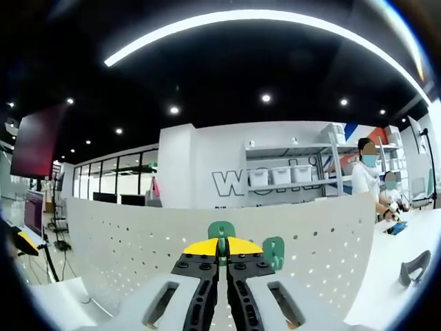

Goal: Insert the hook assembly into the mounting plate slot until the hook locks in place.

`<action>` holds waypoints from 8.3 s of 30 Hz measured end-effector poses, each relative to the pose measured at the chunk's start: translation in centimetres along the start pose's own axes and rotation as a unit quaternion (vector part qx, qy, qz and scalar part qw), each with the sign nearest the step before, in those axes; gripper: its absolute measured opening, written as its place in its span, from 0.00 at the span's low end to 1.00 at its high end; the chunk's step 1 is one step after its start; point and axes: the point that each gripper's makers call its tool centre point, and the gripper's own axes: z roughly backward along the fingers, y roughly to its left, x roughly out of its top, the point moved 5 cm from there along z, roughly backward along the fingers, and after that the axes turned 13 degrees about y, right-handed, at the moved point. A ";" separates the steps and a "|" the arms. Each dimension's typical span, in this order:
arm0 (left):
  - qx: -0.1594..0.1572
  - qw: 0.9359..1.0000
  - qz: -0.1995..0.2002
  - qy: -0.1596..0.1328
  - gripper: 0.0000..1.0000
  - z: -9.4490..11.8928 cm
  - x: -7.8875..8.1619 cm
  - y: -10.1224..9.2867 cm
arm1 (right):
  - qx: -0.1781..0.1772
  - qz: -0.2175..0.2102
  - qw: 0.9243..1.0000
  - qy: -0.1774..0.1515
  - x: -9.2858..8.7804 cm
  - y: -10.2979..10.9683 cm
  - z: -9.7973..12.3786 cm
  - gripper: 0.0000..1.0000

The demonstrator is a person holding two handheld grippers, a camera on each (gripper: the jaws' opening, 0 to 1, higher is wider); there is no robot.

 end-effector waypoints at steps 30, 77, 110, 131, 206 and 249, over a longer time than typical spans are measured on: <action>-0.006 1.000 0.002 -0.024 1.00 -0.9 -4.7 2.3 | -0.015 0.006 1.000 -0.003 -1.0 -0.1 -1.9 0.01; -0.018 1.000 -0.003 -0.019 0.92 -1.2 -4.6 2.1 | -0.022 0.002 1.000 -0.004 -1.6 -0.5 -2.7 0.01; -0.021 1.000 -0.002 -0.014 0.90 -1.2 -4.8 2.0 | -0.009 0.013 1.000 0.012 -1.8 -0.3 -3.0 0.05; -0.021 1.000 0.000 -0.013 0.88 -1.1 -4.7 2.1 | -0.023 0.063 0.998 0.015 -1.1 0.0 -3.1 0.04; -0.017 1.000 -0.024 -0.010 0.89 0.0 -3.9 0.1 | 0.056 0.039 0.997 0.032 -4.5 2.0 2.4 0.65; 0.005 0.999 -0.029 0.012 0.88 3.2 -6.2 -3.3 | 0.109 0.074 0.989 0.073 -8.6 4.8 10.9 0.70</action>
